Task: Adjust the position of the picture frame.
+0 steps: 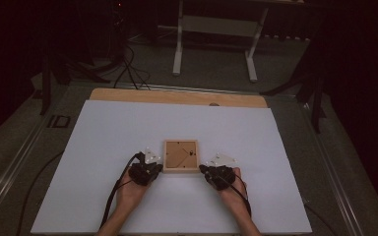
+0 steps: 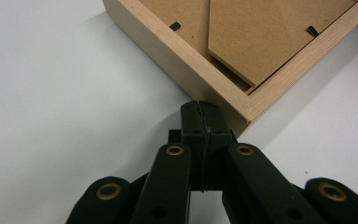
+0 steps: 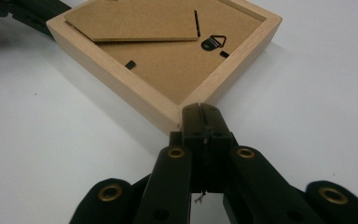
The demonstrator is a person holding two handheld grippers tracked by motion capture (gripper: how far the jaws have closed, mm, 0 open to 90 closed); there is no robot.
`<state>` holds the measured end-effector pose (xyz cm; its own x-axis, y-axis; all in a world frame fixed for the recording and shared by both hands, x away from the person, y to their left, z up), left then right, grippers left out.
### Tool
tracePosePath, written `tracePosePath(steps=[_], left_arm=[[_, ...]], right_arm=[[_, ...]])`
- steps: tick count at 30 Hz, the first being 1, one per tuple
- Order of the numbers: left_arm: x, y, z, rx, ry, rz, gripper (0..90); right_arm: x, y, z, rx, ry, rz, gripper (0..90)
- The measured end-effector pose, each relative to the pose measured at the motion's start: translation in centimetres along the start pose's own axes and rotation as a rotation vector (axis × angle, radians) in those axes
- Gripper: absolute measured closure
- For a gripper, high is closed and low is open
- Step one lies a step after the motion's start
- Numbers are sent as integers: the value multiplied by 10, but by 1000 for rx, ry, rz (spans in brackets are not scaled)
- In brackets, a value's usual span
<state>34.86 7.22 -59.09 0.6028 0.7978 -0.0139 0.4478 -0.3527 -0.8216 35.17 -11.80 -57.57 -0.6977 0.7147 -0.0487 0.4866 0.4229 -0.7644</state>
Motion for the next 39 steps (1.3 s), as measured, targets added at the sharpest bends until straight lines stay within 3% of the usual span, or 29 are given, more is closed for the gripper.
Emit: tracePosePath(steps=[26,29,39], left_arm=[[3,-1,0,-3,-16,1,896],[4,-1,0,-3,-9,-25,857],[8,-6,-1,-31,-30,-19,758]], right_arm=[[1,2,-2,-9,-5,1,898],[1,1,-2,-18,-4,1,876],[-3,-7,-4,-44,-2,8,764]])
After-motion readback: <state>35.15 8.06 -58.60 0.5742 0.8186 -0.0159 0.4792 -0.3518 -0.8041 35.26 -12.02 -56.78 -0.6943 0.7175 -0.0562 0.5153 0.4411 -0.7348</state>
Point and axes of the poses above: each handheld gripper's, and its own axes: y roughly forward along the jaws, z roughly out of its underside, x roughly to its left, the point moved 8 cm from there along y, roughly forward along the jaws, and after that the axes turned 9 degrees about x, right-handed, at the moved point
